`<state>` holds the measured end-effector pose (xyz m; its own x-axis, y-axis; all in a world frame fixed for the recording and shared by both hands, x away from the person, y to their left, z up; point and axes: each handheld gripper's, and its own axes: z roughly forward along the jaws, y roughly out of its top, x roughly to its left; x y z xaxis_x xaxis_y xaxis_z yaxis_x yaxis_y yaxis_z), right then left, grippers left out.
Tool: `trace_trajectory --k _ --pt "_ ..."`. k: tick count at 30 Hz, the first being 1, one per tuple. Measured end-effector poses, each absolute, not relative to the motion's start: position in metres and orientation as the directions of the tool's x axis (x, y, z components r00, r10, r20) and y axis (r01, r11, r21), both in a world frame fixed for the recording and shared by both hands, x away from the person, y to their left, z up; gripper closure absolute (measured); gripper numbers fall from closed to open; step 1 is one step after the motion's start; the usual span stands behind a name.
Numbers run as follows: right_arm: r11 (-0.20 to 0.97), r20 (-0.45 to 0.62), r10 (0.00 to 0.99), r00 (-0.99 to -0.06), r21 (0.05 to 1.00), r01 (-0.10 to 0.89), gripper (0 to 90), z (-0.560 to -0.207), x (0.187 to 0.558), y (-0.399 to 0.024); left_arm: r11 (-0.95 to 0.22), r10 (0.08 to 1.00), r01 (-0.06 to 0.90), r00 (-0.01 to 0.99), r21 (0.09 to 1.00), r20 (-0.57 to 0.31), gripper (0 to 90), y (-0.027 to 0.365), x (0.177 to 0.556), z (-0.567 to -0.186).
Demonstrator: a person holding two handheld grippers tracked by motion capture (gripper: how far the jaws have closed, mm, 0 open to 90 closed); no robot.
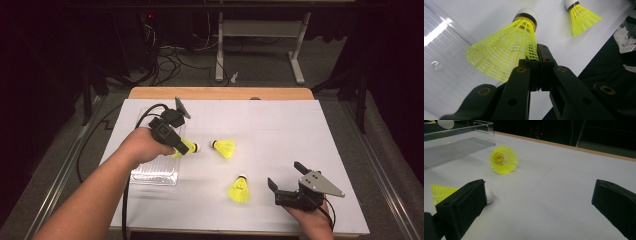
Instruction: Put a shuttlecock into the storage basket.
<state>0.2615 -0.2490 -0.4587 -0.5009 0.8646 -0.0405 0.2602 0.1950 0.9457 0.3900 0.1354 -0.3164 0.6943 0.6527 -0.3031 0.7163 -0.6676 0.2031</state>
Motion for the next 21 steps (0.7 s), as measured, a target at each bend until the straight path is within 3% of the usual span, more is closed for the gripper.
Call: trace_trajectory --k 21 --pt "0.197 -0.041 0.864 -0.503 0.945 0.261 0.3 -0.459 0.262 -0.249 -0.586 0.730 0.783 0.622 0.209 -0.284 88.6 0.182 0.394 -0.310"
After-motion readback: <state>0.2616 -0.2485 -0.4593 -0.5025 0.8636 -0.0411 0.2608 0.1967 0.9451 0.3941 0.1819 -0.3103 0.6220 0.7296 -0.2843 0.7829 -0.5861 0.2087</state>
